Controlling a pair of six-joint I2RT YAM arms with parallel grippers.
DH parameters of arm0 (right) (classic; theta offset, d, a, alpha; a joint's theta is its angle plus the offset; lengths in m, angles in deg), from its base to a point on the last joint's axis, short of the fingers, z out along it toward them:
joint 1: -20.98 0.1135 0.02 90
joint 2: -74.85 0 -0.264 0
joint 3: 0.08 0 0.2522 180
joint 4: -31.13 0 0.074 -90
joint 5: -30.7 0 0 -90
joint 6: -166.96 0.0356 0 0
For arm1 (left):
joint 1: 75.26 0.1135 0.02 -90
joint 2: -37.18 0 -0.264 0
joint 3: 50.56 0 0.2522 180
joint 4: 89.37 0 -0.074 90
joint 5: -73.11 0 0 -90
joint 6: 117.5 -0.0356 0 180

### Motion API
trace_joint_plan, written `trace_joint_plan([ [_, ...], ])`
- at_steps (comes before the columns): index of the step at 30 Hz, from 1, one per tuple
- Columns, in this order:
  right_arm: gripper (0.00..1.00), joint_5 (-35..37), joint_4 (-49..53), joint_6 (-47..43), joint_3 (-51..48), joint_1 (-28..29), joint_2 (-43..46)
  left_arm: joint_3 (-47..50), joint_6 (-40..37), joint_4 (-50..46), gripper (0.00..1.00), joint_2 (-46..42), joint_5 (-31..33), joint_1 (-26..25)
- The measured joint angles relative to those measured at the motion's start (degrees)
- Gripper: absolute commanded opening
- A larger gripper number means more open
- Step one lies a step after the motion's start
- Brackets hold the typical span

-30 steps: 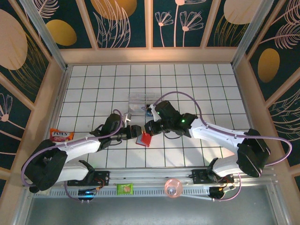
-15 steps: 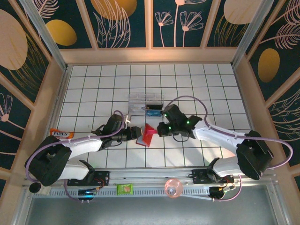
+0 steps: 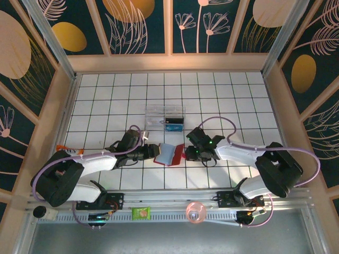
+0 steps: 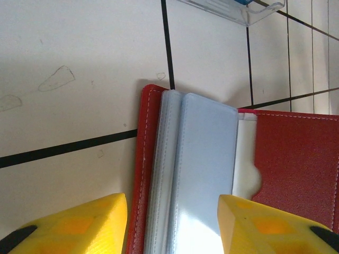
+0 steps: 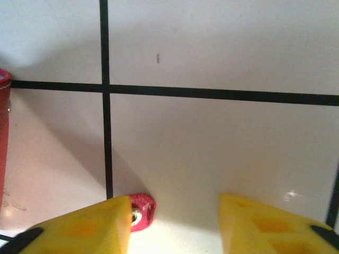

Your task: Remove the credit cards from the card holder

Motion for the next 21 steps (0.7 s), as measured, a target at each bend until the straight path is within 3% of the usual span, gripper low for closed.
trace_joint_plan([
  [7, 0.57, 5.42, 5.55, 0.17, 2.25, -2.23, 9.79, -2.08, -0.66, 0.02, 0.49, 0.20, -1.42, 0.00],
  [11, 0.51, 6.45, 5.66, -0.72, 6.73, -2.08, 14.47, -3.39, -1.05, 0.02, 0.48, 0.59, -1.68, 0.00],
  [15, 0.50, 3.78, 3.93, -2.71, 10.47, -1.42, 14.62, -3.74, -1.22, -0.04, 0.45, 0.92, -2.08, -0.39],
  [21, 0.48, -4.35, 0.52, -3.41, 13.66, 0.55, 7.72, -7.76, -2.56, -2.01, 0.43, 1.44, -1.81, -3.17],
])
